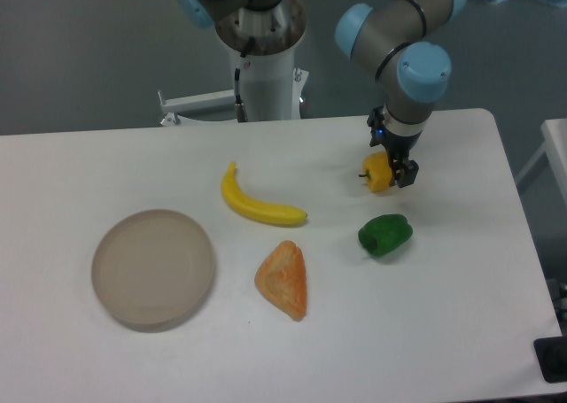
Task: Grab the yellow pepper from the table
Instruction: 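Lower the gripper onto the yellow pepper and close the fingers, then lift the grasped yellow pepper up off the table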
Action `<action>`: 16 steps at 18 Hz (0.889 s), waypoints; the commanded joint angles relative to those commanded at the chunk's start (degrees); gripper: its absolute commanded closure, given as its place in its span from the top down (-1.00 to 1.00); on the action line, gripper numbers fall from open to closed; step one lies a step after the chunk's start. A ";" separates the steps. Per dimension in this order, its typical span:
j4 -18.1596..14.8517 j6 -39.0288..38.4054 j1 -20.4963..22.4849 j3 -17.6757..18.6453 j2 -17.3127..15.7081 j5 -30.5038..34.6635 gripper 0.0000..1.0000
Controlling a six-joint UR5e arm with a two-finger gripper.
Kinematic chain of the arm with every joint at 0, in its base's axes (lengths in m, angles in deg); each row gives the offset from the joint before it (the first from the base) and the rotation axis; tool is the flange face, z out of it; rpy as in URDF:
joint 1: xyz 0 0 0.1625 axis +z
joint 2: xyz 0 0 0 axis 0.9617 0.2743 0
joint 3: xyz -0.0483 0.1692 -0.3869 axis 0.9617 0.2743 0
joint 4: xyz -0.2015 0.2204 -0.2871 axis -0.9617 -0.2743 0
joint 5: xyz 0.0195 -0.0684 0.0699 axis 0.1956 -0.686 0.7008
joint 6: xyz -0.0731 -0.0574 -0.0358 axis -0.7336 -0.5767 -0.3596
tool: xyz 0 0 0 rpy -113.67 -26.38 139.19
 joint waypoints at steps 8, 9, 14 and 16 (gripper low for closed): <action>0.00 3.67 0.26 0.80 0.44 -0.18 0.79; 0.00 4.39 0.44 0.71 0.44 -0.26 0.57; -0.35 3.43 0.53 -1.48 0.35 0.09 0.00; -1.40 2.99 0.35 -4.90 0.35 0.35 -0.03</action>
